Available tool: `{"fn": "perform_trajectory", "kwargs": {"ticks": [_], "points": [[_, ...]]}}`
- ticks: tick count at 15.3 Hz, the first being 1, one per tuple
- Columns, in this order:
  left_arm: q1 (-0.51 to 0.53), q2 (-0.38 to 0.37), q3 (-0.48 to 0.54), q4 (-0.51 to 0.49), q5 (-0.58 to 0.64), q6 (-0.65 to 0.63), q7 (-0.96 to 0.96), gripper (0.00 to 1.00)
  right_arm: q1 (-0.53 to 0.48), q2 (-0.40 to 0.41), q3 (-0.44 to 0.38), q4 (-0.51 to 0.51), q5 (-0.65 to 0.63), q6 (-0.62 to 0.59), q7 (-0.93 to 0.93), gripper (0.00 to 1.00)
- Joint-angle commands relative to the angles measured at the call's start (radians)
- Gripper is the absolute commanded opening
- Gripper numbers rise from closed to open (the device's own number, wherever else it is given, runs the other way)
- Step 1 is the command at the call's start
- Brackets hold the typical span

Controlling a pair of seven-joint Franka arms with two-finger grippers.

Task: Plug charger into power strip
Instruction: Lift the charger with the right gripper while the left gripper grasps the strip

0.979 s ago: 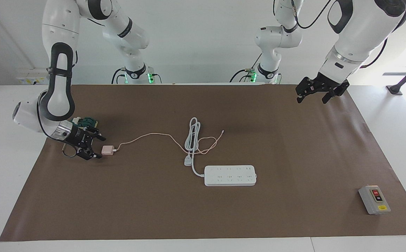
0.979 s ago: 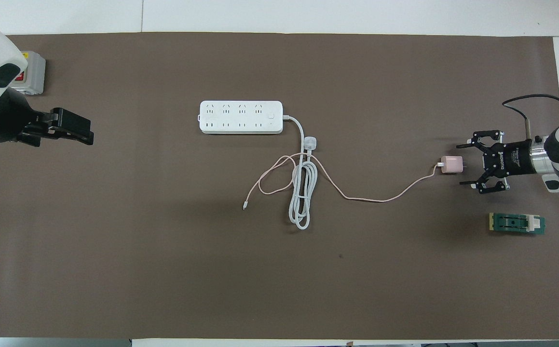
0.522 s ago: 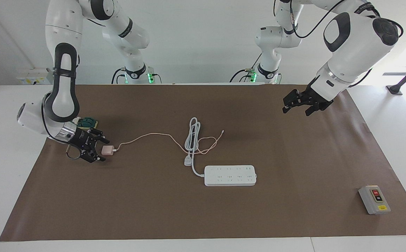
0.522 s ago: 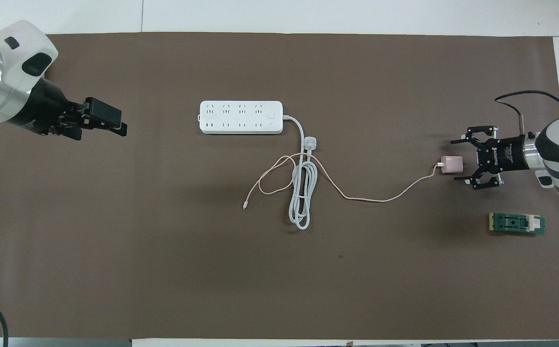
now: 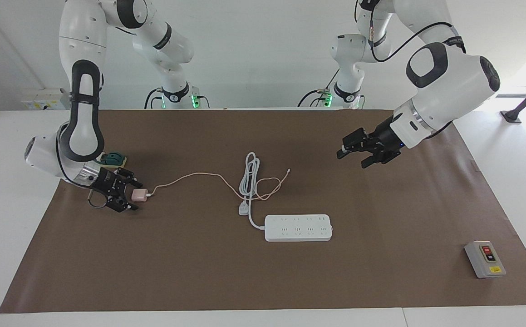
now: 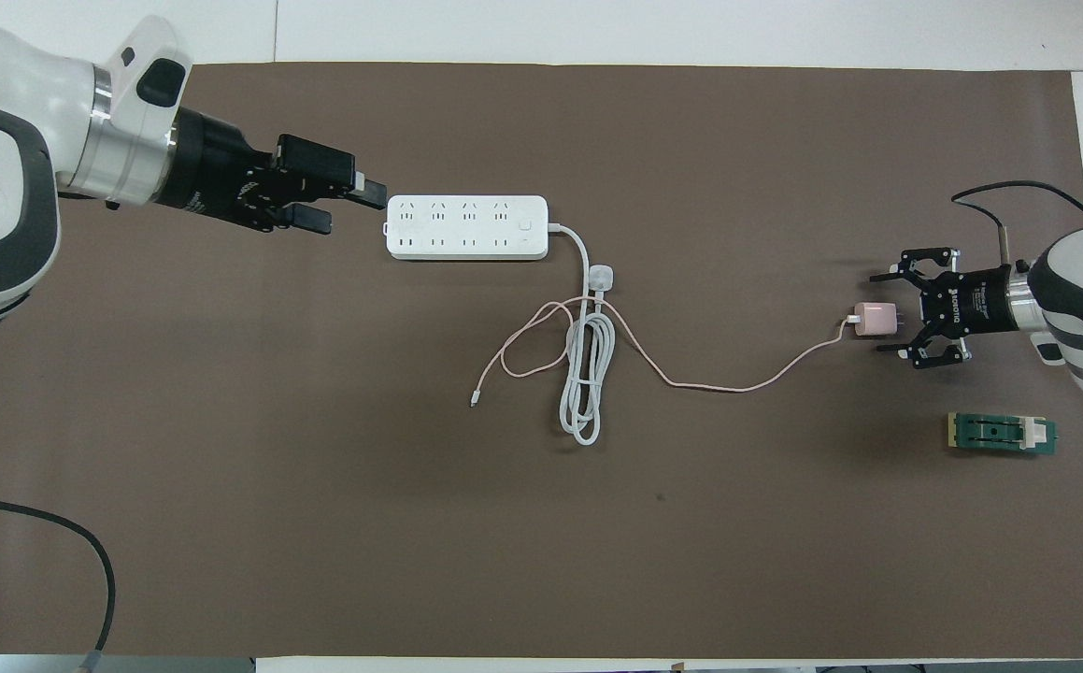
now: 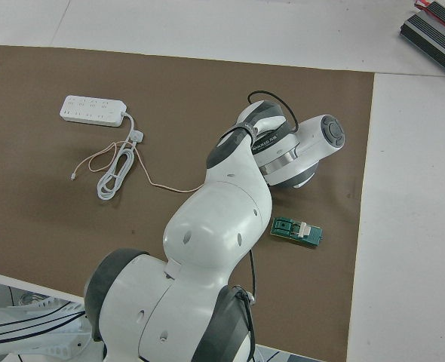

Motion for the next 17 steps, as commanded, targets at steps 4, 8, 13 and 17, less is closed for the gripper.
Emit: {"fn": "perform_trajectory", "kwargs": {"ticks": [4, 8, 13, 17], "points": [[-0.041, 0.038, 0.011, -0.203, -0.433, 0.115, 0.323, 1.0, -0.003, 0.001, 0.003, -0.027, 0.029, 0.058, -0.038, 0.1], [-0.044, 0.117, 0.009, -0.214, -0.631, 0.032, 0.435, 1.0, -0.001, 0.001, 0.003, -0.021, 0.028, 0.055, -0.031, 0.0], [-0.072, 0.19, 0.011, -0.205, -0.777, -0.026, 0.518, 1.0, 0.008, -0.002, 0.003, 0.079, 0.022, -0.068, -0.007, 0.0], [-0.107, 0.232, 0.012, -0.191, -0.826, -0.029, 0.627, 1.0, 0.095, -0.039, 0.003, 0.143, 0.022, -0.126, 0.148, 0.0]]}}
